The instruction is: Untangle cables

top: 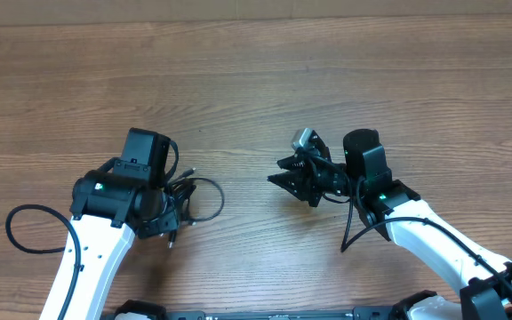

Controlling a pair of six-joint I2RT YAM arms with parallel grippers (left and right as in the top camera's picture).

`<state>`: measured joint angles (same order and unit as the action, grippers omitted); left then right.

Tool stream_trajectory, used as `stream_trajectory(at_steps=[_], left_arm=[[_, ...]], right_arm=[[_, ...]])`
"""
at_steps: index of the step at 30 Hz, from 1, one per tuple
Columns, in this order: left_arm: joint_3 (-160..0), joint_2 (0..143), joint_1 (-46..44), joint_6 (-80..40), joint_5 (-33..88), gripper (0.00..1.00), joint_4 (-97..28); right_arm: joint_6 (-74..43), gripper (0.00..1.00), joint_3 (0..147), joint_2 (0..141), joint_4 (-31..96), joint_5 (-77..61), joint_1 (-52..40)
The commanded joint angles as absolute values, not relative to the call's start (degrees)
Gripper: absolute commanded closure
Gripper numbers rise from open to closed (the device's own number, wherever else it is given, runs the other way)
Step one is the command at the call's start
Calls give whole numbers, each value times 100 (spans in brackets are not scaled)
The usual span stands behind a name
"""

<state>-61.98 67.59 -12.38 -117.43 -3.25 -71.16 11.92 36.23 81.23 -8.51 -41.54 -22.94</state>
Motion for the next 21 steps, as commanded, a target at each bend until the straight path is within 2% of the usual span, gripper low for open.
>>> stream_trajectory(at_steps=[1,4,15,21], left_arm=[[-6305,6785,-1236,-11222,-489,96,-6980],[-6305,6785,-1236,-10350,-486,96,-6674],[-6305,6785,-1236,-6012,-270,96,-5603],[-6305,6788,-1238,-5675,-132,96,-5542]], right_arm=[[1175,62,3675,8114,-878,-4119,-2274],[1175,62,3675,8114,-880,-4121,-2274],[1177,58,3675,8114,-891,-4224,-2274],[1177,57,3675,8114,-993,-4401,-2276]])
